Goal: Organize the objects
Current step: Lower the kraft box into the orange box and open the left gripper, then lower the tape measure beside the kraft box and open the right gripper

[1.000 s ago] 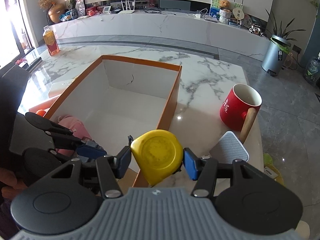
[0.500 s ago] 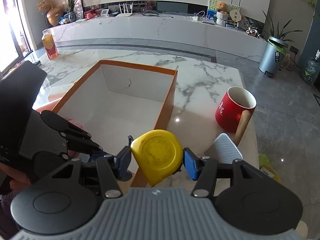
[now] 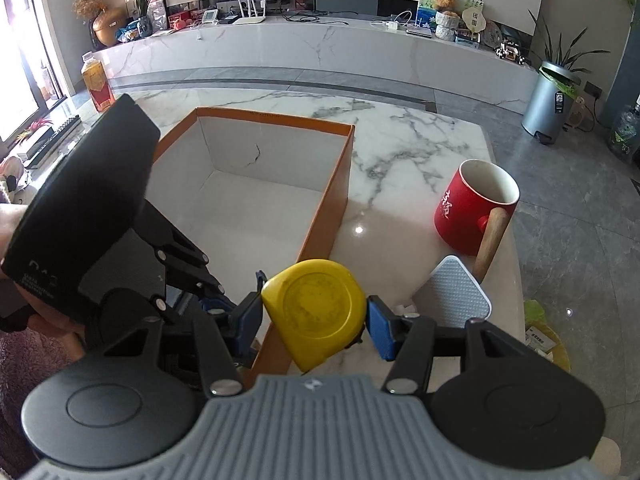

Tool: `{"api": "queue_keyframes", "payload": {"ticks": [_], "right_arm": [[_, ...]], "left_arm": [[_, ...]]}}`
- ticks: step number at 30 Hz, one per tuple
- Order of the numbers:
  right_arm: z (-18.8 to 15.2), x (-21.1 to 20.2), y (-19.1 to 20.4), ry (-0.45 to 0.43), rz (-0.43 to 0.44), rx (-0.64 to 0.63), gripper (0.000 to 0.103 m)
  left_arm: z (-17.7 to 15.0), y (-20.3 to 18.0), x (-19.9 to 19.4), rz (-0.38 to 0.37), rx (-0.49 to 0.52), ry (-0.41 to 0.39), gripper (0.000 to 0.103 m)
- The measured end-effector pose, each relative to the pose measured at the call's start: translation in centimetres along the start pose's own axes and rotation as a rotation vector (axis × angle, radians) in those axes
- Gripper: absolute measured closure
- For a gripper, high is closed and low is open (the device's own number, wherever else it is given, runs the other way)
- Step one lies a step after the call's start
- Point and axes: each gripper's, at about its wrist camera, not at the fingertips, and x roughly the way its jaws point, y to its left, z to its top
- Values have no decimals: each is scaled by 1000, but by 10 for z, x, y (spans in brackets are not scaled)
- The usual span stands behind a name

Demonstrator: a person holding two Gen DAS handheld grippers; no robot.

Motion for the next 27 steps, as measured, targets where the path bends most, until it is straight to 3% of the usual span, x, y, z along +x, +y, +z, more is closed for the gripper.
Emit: {"api": "queue_keyframes", "payload": {"ticks": [3,7,15,20,27], "right_arm": [[1,0,0,3,-1,-10,45],[3,-1,4,-1,23,-63,45],[10,-3,33,14,72,-368,45],[15,8,59,98,107,-605,45],[23,35,84,310,157,-867,45]], "left_arm": [[-5,2,0,-39,0,0,73],[-15,11,-14,-77,-32,-60,73],[-38,28,-67,-96,-87,-185,73],[-46,43,-85,-120,-190,-255,73],[-55,57,-87,-145,-295,-313,75]]}}
